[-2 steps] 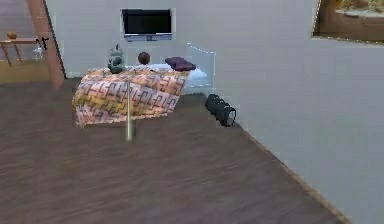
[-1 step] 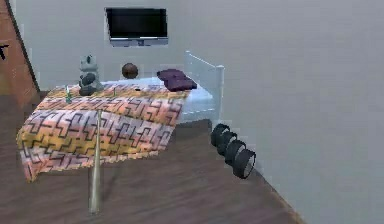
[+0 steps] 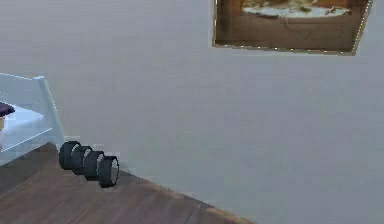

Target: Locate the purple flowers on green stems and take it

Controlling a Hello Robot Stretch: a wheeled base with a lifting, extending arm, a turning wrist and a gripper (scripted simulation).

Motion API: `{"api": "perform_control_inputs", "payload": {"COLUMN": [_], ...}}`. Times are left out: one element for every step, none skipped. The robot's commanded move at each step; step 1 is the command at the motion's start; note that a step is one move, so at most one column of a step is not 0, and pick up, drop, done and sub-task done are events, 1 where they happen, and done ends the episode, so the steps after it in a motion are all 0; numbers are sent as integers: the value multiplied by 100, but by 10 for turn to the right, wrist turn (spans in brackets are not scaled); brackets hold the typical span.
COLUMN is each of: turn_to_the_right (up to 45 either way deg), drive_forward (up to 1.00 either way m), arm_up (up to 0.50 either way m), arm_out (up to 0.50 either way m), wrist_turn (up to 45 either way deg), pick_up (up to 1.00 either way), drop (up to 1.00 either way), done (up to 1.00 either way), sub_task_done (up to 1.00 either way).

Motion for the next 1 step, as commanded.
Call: {"api": "perform_control_inputs", "payload": {"turn_to_the_right": [450], "drive_forward": [0], "arm_up": [0], "arm_out": [0], "wrist_turn": [0], "pick_up": [0], "drop": [0], "done": [0], "sub_task_done": [0]}}
